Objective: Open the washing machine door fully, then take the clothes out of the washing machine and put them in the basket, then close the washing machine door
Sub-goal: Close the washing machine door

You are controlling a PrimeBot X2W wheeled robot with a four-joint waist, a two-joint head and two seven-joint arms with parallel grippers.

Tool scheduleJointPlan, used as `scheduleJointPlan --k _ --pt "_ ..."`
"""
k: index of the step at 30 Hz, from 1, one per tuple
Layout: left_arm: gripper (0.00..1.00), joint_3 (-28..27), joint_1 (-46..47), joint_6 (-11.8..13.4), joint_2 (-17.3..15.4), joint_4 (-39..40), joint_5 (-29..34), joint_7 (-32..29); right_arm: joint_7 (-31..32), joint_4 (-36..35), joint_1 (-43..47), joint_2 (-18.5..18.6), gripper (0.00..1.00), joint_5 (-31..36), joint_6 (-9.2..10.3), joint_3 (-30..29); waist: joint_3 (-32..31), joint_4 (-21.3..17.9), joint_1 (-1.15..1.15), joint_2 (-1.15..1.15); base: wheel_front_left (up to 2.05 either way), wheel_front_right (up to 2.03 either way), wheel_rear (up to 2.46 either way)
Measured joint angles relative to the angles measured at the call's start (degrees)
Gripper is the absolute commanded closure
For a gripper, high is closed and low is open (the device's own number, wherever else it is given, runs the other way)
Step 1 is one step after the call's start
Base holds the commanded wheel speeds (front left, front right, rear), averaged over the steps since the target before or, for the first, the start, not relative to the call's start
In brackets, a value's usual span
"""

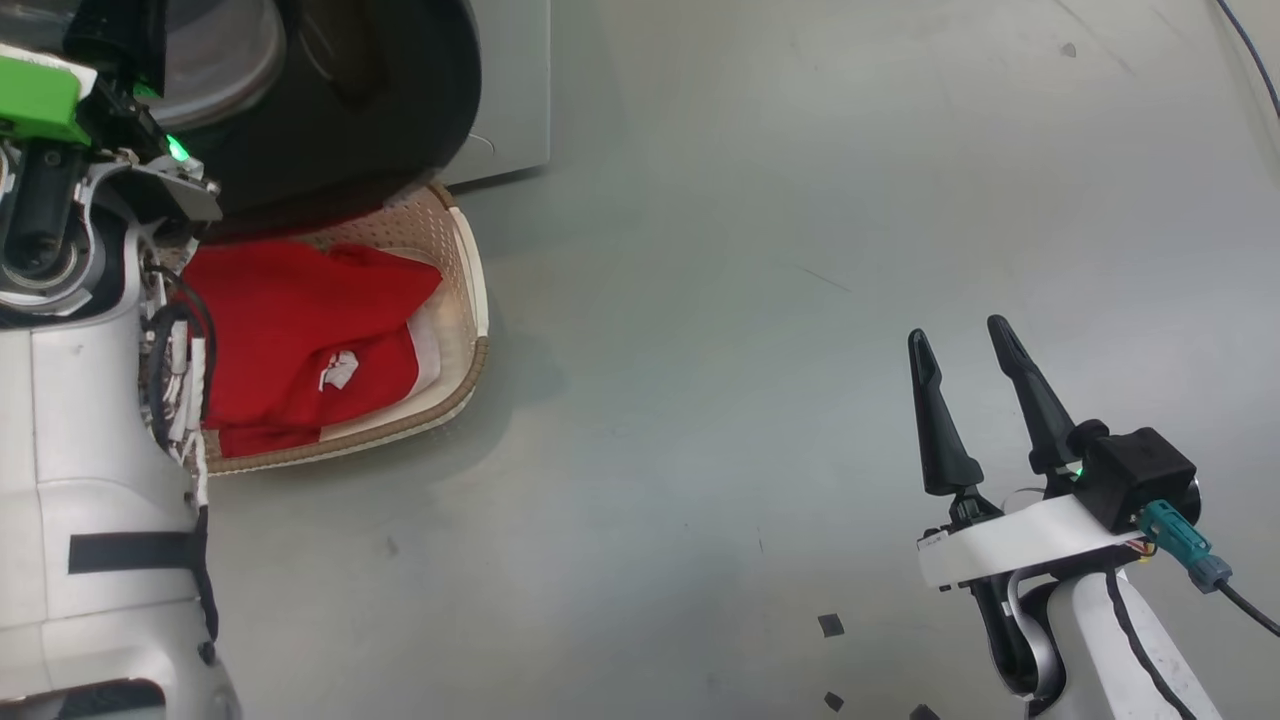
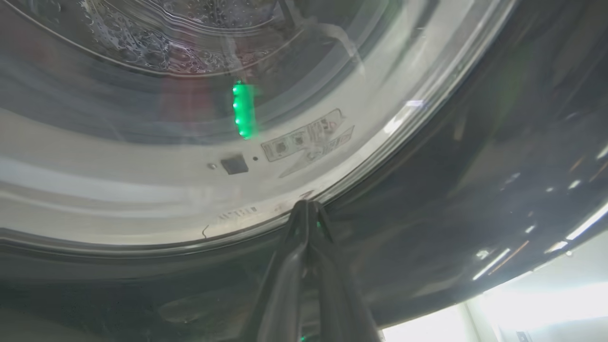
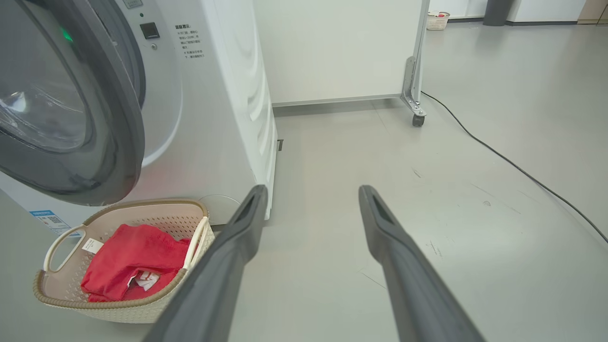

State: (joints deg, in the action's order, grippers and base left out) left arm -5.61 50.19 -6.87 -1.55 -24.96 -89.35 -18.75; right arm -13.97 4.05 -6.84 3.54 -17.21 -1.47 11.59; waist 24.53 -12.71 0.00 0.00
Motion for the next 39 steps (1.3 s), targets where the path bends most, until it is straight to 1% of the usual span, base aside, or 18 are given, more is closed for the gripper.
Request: scheduleJointPlan --k 5,13,20,27,33,35,39 --pt "1.0 -0.37 3.05 0.0 -0.48 -1.86 2.32 1.77 -0.04 0.29 -1.72 -0.14 0.0 -0.27 -0.45 0.22 1.97 -1.67 0.0 0.0 0.0 0.0 0.0" --pt "1.0 -0.87 6.73 0.0 -2.1 -4.72 3.36 3.78 -0.07 1.2 -3.37 -0.37 0.0 -0.86 -0.49 0.4 4.22 -4.25 0.0 0.0 0.0 0.0 0.0" --pt "1.0 -0.52 7.5 0.0 -2.64 -6.19 4.76 4.26 -0.19 1.2 -3.67 -0.58 0.0 -0.91 -0.48 -0.19 5.02 -5.05 0.0 0.0 0.0 0.0 0.0" --pt "1.0 0.16 7.51 0.0 -2.26 -5.73 4.61 4.17 -0.24 1.03 -3.92 -0.78 0.0 -0.91 -0.37 -1.99 4.85 -4.01 0.0 0.0 0.0 0.0 0.0" --pt "1.0 0.49 6.21 0.0 -1.78 -2.57 4.06 3.61 -0.49 1.01 -4.01 -0.79 0.0 -0.82 -0.31 -3.15 4.24 -2.22 0.0 0.0 0.0 0.0 0.0" --pt "1.0 0.6 4.55 0.0 -1.72 -1.97 4.06 3.65 -0.49 1.01 -4.05 -0.79 0.0 -0.73 0.07 -3.57 3.94 -1.51 0.0 0.0 0.0 0.0 0.0" --pt "1.0 0.43 0.25 0.0 -1.56 -1.25 3.97 4.31 -0.51 1.19 -4.09 -0.78 0.0 -0.23 0.09 -4.23 3.18 0.06 0.0 0.0 0.0 0.0 0.0"
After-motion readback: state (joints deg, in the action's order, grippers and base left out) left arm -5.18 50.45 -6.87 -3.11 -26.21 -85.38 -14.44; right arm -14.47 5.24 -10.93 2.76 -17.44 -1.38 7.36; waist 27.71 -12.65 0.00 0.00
